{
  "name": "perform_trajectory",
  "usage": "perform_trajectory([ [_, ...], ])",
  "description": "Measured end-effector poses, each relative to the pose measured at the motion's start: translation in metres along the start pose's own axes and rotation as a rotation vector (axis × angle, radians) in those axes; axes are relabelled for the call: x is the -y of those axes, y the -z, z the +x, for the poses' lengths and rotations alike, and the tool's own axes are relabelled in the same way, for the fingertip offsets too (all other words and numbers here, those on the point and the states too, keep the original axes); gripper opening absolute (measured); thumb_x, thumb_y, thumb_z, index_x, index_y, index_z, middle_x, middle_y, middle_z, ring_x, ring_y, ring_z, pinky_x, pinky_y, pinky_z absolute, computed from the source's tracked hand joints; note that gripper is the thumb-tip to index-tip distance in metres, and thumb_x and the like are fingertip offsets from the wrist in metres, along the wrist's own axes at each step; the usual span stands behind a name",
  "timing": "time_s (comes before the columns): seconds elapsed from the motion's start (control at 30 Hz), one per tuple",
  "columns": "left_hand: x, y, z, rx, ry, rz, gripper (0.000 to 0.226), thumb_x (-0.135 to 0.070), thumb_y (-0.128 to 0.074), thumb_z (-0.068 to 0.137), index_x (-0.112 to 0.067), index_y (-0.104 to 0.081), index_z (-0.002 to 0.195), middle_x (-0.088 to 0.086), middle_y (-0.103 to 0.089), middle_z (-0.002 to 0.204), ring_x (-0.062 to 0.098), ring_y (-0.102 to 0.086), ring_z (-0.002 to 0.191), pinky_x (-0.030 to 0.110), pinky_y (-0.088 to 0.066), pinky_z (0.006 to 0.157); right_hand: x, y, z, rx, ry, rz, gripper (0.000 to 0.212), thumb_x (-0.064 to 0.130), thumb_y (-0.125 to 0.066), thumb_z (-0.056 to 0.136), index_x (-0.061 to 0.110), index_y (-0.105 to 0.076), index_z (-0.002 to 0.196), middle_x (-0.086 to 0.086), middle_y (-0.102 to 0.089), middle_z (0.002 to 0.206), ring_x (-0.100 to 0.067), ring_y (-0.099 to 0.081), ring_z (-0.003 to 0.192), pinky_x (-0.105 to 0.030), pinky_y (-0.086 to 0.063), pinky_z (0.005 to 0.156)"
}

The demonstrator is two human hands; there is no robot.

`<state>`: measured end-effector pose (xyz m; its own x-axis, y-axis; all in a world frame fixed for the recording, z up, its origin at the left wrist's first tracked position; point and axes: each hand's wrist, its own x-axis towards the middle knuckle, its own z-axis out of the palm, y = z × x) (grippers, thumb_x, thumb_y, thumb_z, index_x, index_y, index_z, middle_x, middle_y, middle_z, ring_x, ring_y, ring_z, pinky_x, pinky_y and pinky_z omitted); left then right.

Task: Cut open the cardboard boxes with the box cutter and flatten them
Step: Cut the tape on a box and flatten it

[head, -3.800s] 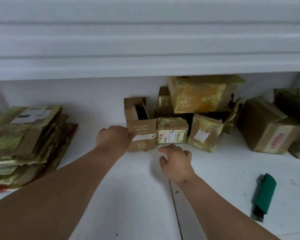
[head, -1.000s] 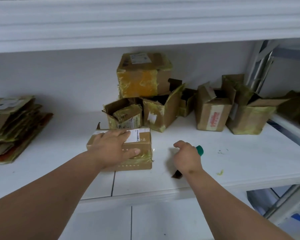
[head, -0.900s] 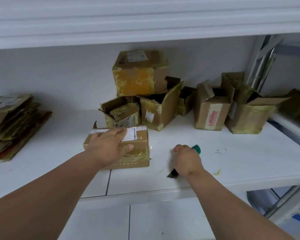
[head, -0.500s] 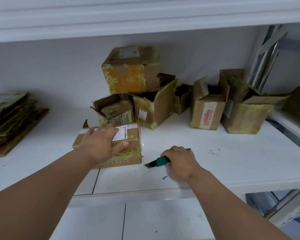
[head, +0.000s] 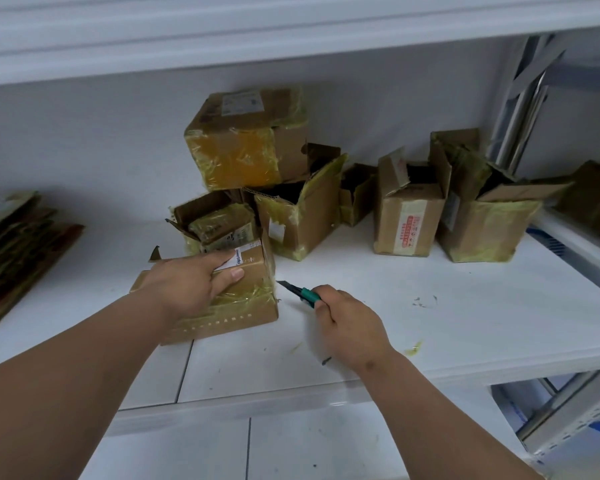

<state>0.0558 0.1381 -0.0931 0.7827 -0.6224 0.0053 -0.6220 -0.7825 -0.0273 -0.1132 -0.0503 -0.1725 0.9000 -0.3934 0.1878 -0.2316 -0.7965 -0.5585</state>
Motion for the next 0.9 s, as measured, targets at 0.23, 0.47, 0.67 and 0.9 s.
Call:
perform_trajectory([
  [0.23, 0.017, -0.001, 0.013, -0.019, -0.002, -0.075, 0.094, -0.091, 0.005, 0.062, -0.057, -0.027, 0.143, -0.009, -0.053, 0.143, 0.022, -0.052, 0.128, 0.04, -0.047, 0.096, 0.014, -0.006, 0.013, -0.035, -0.053, 0.052, 0.023, 0.028, -0.031, 0.105, 0.02, -0.05, 0.114, 0.001, -0.056, 0.089, -0.02, -0.051, 0.076, -0.032, -0.035, 0.061],
  [0.47, 0.021, -0.002, 0.018, -0.037, -0.011, -0.06, 0.086, -0.086, -0.001, 0.07, -0.053, -0.032, 0.143, -0.007, -0.055, 0.141, 0.021, -0.053, 0.126, 0.039, -0.048, 0.094, 0.026, -0.011, 0.022, -0.035, -0.044, 0.08, 0.024, 0.027, -0.031, 0.105, 0.02, -0.051, 0.116, 0.002, -0.056, 0.088, -0.016, -0.052, 0.073, -0.028, -0.035, 0.057],
  [0.67, 0.023, -0.001, 0.018, -0.032, -0.017, -0.077, 0.086, -0.085, -0.002, 0.069, -0.052, -0.034, 0.143, -0.006, -0.056, 0.14, 0.022, -0.053, 0.126, 0.038, -0.048, 0.094, 0.03, -0.011, 0.023, -0.031, -0.026, 0.094, 0.023, 0.026, -0.034, 0.104, 0.018, -0.053, 0.113, 0.003, -0.056, 0.084, -0.018, -0.052, 0.072, -0.031, -0.037, 0.058],
  [0.9, 0.023, -0.001, 0.018, -0.036, -0.026, -0.08, 0.091, -0.085, -0.001, 0.066, -0.051, -0.035, 0.142, -0.005, -0.058, 0.138, 0.022, -0.055, 0.123, 0.038, -0.05, 0.092, 0.032, -0.01, 0.025, -0.08, -0.066, 0.127, 0.024, 0.026, -0.033, 0.105, 0.018, -0.053, 0.115, 0.001, -0.058, 0.088, -0.022, -0.056, 0.078, -0.032, -0.043, 0.063],
])
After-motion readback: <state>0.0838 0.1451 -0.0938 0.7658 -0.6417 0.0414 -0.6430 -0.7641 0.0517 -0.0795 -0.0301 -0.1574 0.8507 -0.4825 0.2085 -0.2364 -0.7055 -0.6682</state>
